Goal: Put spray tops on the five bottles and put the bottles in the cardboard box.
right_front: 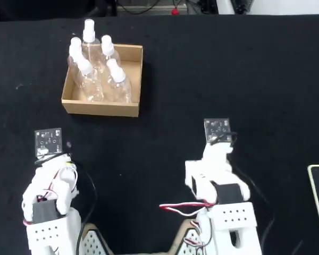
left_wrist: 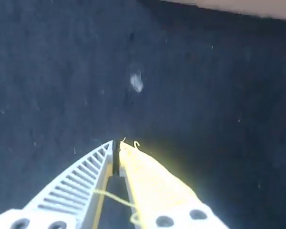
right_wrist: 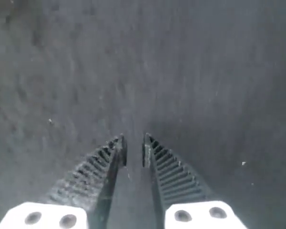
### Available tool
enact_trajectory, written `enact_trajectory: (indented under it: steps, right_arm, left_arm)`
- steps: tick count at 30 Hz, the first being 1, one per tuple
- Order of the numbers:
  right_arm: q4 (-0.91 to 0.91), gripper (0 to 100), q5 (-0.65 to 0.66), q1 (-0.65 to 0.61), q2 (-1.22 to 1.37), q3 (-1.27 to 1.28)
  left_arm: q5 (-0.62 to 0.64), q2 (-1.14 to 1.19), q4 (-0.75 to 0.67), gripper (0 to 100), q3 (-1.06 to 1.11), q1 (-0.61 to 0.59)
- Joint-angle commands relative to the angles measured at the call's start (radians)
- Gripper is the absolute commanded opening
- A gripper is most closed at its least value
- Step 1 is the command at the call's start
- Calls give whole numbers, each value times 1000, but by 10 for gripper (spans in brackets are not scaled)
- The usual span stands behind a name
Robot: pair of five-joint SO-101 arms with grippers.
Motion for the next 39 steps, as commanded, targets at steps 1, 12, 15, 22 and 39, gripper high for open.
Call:
enact_trajectory:
  steps: [1,12,15,22,39]
  right_arm:
    - [-68,64,-2,14,4,65]
    - [-17,60,3,80,4,62]
    - [-17,60,2,81,4,62]
    - [-14,60,-2,84,-94,91]
    - [282,60,6,83,-553,130]
  left_arm:
    - [-8,-14,43,30,28,1]
    - [-9,-14,117,30,28,4]
    - [-9,-14,117,30,28,4]
    - [-9,-21,118,30,28,30]
    - [-9,-15,118,30,28,91]
